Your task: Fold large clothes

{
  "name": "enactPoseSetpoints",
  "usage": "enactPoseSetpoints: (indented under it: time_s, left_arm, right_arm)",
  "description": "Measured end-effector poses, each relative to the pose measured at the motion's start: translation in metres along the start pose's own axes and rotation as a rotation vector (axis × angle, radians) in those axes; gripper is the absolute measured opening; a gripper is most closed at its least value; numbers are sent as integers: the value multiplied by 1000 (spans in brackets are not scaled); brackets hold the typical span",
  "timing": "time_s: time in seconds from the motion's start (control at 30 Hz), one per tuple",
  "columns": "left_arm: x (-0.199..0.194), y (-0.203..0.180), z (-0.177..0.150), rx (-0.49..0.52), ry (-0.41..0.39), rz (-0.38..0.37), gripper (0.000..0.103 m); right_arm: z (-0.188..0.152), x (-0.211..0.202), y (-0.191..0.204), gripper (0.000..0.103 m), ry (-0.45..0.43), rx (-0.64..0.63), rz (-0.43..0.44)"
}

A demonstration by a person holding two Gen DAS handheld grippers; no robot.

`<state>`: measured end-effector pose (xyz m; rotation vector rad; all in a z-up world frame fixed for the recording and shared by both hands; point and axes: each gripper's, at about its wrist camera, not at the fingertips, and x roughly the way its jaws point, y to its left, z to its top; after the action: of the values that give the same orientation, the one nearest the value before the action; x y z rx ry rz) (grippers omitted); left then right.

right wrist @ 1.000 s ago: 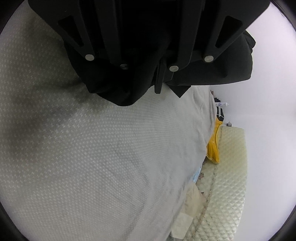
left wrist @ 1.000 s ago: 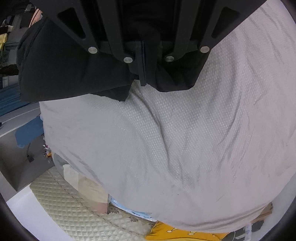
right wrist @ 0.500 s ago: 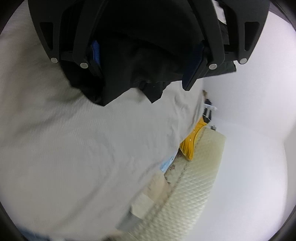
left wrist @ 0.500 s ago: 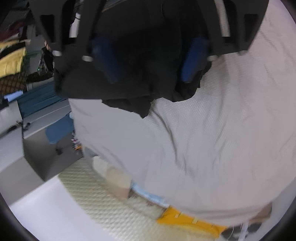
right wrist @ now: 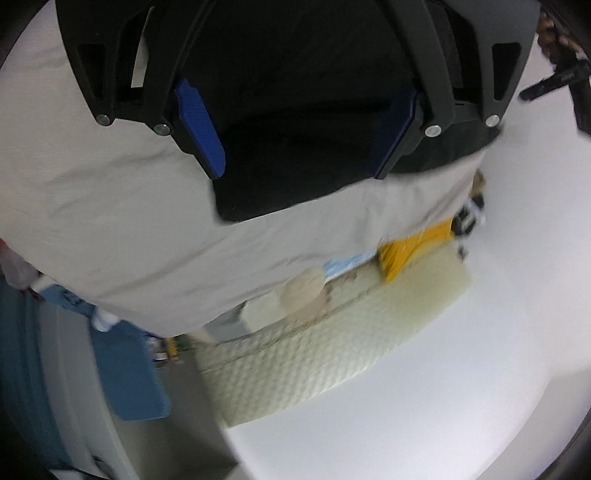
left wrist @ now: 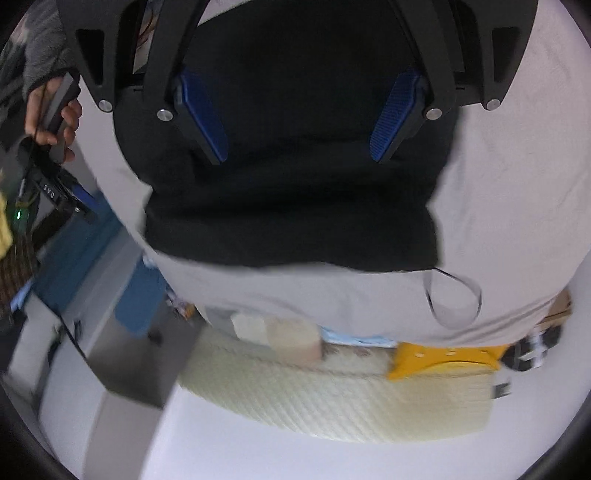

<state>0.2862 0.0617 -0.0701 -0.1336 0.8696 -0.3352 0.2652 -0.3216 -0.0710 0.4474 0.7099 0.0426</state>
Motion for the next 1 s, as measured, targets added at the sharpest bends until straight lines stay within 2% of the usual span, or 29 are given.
enactPoseSetpoints:
  time_s: [0.07,0.2,0.33,0.43,0.53,0.67,0.87,1.0]
  left_arm:
    - [29,-15,4,30,-1,10,79]
    - [75,-37,16,121,-27,101,79]
    - [114,-42,22,175,-20,188,79]
    - [126,-40,19,170,-34,233,79]
    - [133,-34,13,158,-56,240,79]
    - [145,-27,12,145,-51,237,79]
    - [160,-20,8,140,-27,236,82]
    - [167,-11,4,117,-48,207,83]
  right_arm:
    - [-16,23,21,81,85,-70,22]
    - [-37,72,50,82,199,-192,21]
    - [-45,113,65,85,231,-268,-7]
    - [-46,137,62,88,258,-256,-7]
    - [-47,151,59,96,273,-270,-35]
    - [-52,164,58,103,300,-250,-28]
    - [-59,181,65,103,318,-272,-53]
    - [-64,191,65,103,317,-280,-52]
